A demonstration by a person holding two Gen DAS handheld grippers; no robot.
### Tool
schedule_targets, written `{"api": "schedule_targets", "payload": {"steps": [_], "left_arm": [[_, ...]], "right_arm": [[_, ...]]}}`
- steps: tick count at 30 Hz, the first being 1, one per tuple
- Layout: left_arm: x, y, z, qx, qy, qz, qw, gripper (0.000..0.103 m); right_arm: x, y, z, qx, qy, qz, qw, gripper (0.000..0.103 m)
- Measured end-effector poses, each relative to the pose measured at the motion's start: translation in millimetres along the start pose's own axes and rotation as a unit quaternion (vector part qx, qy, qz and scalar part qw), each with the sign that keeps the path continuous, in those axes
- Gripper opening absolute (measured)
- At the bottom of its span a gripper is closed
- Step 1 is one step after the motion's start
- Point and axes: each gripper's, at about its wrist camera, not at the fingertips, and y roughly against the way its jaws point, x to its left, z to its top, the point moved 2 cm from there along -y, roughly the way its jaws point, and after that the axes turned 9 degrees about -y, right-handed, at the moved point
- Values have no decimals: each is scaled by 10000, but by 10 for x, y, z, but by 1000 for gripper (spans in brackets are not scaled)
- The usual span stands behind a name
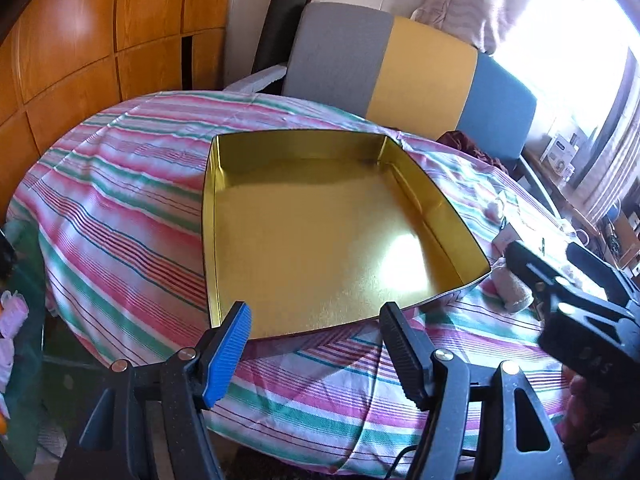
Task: Organize objects
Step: 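Move both grippers from the gold tray toward the items on the cloth, then grasp the white knitted glove with the left gripper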
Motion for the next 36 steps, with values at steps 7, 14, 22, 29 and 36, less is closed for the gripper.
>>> {"api": "schedule_targets", "payload": {"steps": [7, 14, 22, 29, 36], "left_arm": [[-172, -29, 41, -37, -348, -142, 9993, 66], [-624, -121, 155, 90, -1002, -680, 9926, 67], [-1366, -216, 267, 326, -1747, -1629, 9705, 67], [-2007, -497, 310, 710, -2206, -1991, 9522, 66], [-2498, -894, 422, 935, -2253, -1741, 9540, 68]], "right_arm": [[-227, 13, -33, 89, -147, -105, 9998, 103], [-819, 15, -143, 480, -572, -242, 9969, 103], [-2036, 148, -313, 975, -1551, -842, 9795, 103], [-2973, 344, -469, 904, -2362, -1292, 9588, 103], [-3415, 415, -631, 540, -3469, -348, 9357, 103]]}}
